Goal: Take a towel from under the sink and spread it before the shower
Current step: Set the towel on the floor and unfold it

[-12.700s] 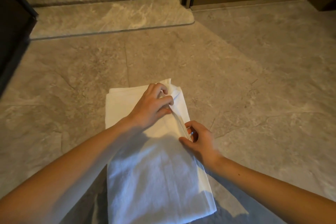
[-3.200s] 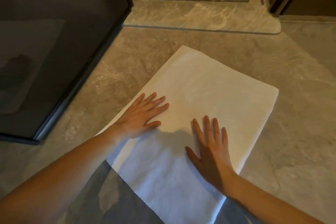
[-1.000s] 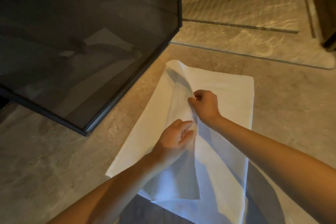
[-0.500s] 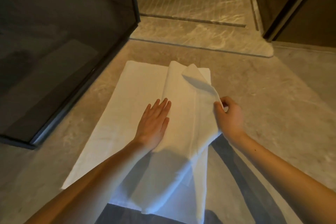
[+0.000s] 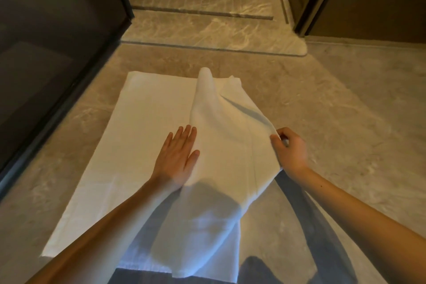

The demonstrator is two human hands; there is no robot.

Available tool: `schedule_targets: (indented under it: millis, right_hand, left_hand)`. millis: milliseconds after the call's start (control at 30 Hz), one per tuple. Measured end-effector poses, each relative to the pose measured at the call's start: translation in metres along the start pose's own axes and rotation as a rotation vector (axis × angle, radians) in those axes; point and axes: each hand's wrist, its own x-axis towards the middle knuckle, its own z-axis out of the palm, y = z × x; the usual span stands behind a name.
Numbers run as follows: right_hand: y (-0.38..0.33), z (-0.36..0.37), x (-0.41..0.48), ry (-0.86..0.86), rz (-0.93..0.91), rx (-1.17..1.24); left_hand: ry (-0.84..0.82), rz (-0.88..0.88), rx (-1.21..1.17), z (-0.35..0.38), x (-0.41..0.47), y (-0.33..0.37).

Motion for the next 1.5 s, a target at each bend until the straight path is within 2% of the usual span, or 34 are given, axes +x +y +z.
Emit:
schedule_targets:
  millis: [100,233,400,533,1000,1200,1333,1500]
  right_hand:
    - [0.007,-0.011,-0.003,0.025,0.038,0.053]
    - [0.013,-0.034,0.0,0.147,0.063,0.173]
    - [0.033,-0.05,-0.002,0.145,0.118,0.158]
    - [0.041,-0.056,-0.005,0.152,0.111,0.173]
    - [0.052,-0.061,-0.004,0.139,0.074,0.061]
    - [0.05,-0.069,-0.001,0.147,0.076,0.052]
    - [0.056,-0.079,0.002,0.153,0.085,0.073]
    - [0.064,-0.082,-0.002,0.151,0.101,0.064]
  left_hand:
    - [0.004,0.009,-0.109,0.005,0.008,0.021]
    - [0.025,0.014,-0.256,0.014,0.016,0.041]
    - [0.005,0.023,-0.053,0.025,0.02,0.032]
    - [0.026,-0.024,0.018,0.025,0.018,0.028]
    - [-0.013,-0.157,0.085,0.006,0.0,-0.004]
    - [-0.018,-0.005,0.162,0.005,0.007,0.02]
    - [-0.025,0.014,0.048,0.012,0.014,0.034]
    - [0.013,0.004,0.051,0.021,0.012,0.021]
